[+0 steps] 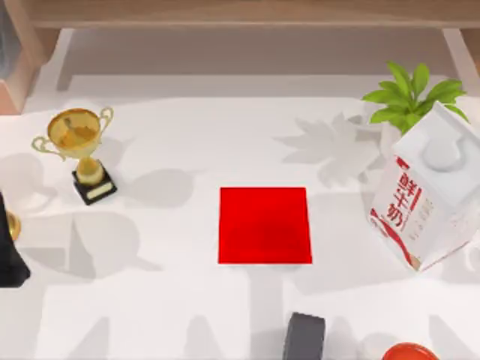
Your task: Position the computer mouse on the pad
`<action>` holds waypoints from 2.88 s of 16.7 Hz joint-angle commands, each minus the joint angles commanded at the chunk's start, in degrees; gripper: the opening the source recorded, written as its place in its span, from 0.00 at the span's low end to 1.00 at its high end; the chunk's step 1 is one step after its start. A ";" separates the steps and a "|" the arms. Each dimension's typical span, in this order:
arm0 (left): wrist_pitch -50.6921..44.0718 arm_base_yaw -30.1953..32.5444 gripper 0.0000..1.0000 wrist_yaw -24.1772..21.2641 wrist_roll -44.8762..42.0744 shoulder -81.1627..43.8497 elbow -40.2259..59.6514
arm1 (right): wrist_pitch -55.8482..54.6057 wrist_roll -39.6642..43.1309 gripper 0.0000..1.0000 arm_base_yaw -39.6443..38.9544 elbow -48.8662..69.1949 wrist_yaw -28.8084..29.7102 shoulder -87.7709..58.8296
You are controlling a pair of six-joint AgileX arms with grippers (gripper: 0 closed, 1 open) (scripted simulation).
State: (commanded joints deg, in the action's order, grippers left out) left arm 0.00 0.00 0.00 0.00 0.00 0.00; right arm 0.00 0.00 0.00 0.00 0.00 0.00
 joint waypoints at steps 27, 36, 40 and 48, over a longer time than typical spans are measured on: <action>0.00 0.00 1.00 0.00 0.00 0.00 0.00 | 58.17 116.49 1.00 16.69 72.69 -0.04 -98.94; 0.00 0.00 1.00 0.00 0.00 0.00 0.00 | 62.36 124.95 1.00 17.64 77.92 -0.07 -105.74; 0.00 0.00 1.00 0.00 0.00 0.00 0.00 | 58.82 125.48 1.00 18.45 74.64 -0.13 -106.14; 0.00 0.00 1.00 0.00 0.00 0.00 0.00 | 43.63 124.98 1.00 17.62 65.71 -0.23 -112.71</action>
State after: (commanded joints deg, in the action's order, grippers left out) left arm 0.00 0.00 0.00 0.00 0.00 0.00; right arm 43.63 124.98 17.62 65.71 -0.23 -112.71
